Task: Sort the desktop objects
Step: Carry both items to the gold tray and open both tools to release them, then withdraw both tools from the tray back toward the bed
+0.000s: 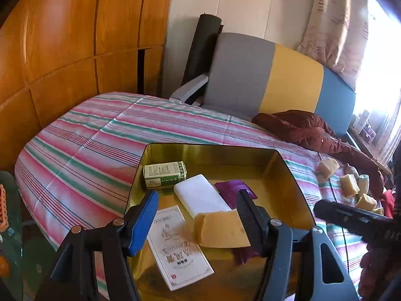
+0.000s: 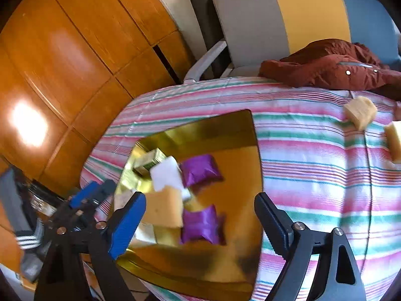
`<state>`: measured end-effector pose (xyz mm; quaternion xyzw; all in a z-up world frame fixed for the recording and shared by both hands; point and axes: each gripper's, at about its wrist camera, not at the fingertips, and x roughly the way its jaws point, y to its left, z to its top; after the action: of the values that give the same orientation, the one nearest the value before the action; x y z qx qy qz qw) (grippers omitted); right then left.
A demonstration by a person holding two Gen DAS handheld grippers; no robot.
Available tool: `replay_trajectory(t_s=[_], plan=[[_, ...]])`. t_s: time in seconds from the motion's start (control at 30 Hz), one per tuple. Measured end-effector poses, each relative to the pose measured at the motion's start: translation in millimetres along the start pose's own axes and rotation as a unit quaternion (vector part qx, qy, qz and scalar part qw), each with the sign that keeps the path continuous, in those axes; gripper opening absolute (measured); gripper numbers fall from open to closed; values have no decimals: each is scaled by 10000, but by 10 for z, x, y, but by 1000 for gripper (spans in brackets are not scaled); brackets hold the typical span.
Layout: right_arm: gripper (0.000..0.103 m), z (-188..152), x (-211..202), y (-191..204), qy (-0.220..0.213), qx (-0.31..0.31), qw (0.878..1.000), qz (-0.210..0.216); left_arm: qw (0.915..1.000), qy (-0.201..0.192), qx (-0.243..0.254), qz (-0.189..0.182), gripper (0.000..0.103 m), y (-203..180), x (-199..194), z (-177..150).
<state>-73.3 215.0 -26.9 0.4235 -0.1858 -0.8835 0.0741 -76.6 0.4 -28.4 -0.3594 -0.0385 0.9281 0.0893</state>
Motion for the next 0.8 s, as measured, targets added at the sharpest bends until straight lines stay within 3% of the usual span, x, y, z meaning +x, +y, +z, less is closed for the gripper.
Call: replay_trajectory(t_s=[0.43,0.8], plan=[[95,-238,-315,-273,-252,47,9989,-385,9994,69,323,-74,65,-286,-198,-175],[97,-369,-715,-958,-437,549,9936,-890,9954,242,811,-458,65,-704,-234,-312]])
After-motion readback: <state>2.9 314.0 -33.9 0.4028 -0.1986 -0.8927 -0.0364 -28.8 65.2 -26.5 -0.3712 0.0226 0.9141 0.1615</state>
